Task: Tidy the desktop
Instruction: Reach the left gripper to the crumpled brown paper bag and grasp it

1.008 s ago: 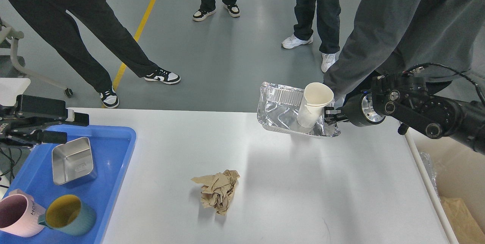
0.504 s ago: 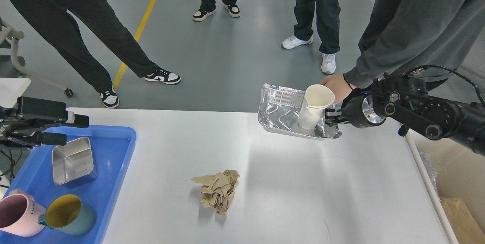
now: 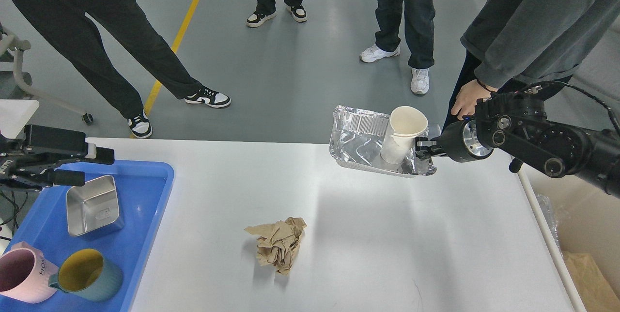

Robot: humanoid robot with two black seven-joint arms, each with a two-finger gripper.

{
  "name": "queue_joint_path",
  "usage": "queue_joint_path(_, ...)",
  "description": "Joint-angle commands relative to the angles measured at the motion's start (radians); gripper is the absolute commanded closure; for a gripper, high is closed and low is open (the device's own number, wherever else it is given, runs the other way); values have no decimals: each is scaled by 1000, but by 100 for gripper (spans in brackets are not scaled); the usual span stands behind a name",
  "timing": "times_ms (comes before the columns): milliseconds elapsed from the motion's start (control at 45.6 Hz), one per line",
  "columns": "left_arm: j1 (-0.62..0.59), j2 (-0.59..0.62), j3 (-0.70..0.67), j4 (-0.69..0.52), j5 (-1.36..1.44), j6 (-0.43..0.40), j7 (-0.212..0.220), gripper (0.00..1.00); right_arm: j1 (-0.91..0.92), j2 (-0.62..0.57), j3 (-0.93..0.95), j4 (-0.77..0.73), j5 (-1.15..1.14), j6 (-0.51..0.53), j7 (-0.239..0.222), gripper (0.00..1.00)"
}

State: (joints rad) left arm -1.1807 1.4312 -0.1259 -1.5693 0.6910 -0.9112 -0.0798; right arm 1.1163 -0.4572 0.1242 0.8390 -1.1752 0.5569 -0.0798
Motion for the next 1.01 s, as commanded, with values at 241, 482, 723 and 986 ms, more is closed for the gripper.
queue_joint_path(241, 10, -3, 5, 2, 7, 5, 0, 6, 2, -1, 0, 2, 0, 1, 0, 100)
queue_joint_path(482, 148, -386, 41, 9, 168, 343, 109, 7, 20, 0, 2, 3, 2, 1, 0, 100)
queue_joint_path(723, 210, -814, 45, 141, 343, 431, 276, 8, 20, -5, 2, 3, 2, 1, 0, 100)
queue_joint_path(986, 260, -954, 54, 255, 401, 436, 344, 8, 14, -28, 5, 3, 2, 0, 3, 100)
